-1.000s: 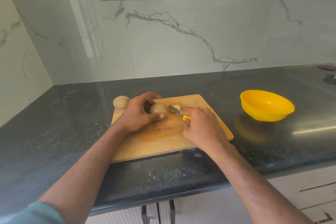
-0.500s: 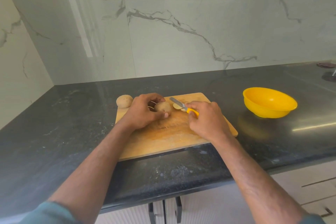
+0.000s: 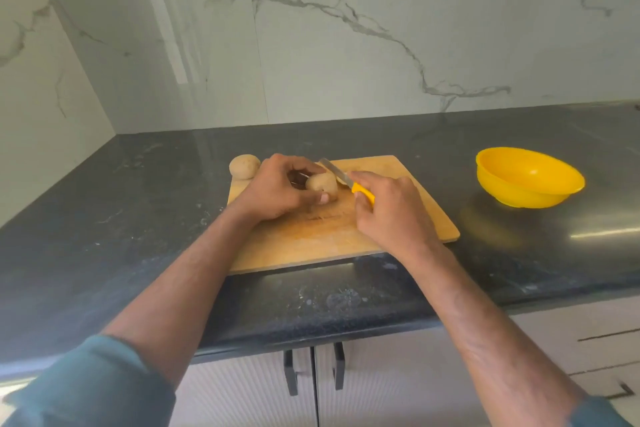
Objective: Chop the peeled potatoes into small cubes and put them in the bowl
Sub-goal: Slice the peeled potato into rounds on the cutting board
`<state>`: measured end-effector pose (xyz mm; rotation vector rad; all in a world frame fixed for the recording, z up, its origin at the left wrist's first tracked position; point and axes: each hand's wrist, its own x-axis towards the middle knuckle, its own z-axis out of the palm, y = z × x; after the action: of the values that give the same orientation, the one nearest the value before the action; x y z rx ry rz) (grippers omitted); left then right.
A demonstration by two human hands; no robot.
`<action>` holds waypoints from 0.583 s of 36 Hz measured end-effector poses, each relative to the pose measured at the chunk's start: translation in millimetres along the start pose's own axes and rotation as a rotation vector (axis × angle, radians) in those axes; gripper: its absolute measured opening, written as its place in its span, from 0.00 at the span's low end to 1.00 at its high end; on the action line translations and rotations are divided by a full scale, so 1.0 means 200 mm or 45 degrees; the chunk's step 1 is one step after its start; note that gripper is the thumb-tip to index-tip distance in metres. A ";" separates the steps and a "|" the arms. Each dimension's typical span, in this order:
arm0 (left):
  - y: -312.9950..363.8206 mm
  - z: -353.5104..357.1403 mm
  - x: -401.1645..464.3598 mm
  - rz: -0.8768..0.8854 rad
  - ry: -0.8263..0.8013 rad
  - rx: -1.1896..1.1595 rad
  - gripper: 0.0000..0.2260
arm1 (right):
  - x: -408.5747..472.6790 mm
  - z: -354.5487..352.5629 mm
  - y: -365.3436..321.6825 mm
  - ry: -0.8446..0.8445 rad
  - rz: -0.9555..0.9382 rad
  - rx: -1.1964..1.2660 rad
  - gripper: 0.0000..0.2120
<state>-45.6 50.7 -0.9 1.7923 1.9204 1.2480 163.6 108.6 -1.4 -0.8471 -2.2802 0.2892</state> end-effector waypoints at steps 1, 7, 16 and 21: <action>-0.01 0.00 0.00 -0.003 0.006 0.000 0.17 | -0.01 0.00 -0.01 0.013 0.015 0.014 0.19; -0.02 0.01 0.01 0.002 0.067 0.015 0.19 | -0.07 0.03 -0.05 0.087 0.040 0.058 0.18; -0.03 -0.01 0.02 0.037 0.106 0.076 0.22 | -0.05 0.04 -0.12 0.087 0.004 0.056 0.18; -0.03 0.00 0.02 0.046 0.125 0.051 0.22 | -0.04 0.03 -0.12 0.051 -0.001 0.023 0.18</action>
<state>-51.3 54.8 -4.4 1.8252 1.9870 1.3417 151.6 84.9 -0.7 -0.8358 -2.2373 0.2895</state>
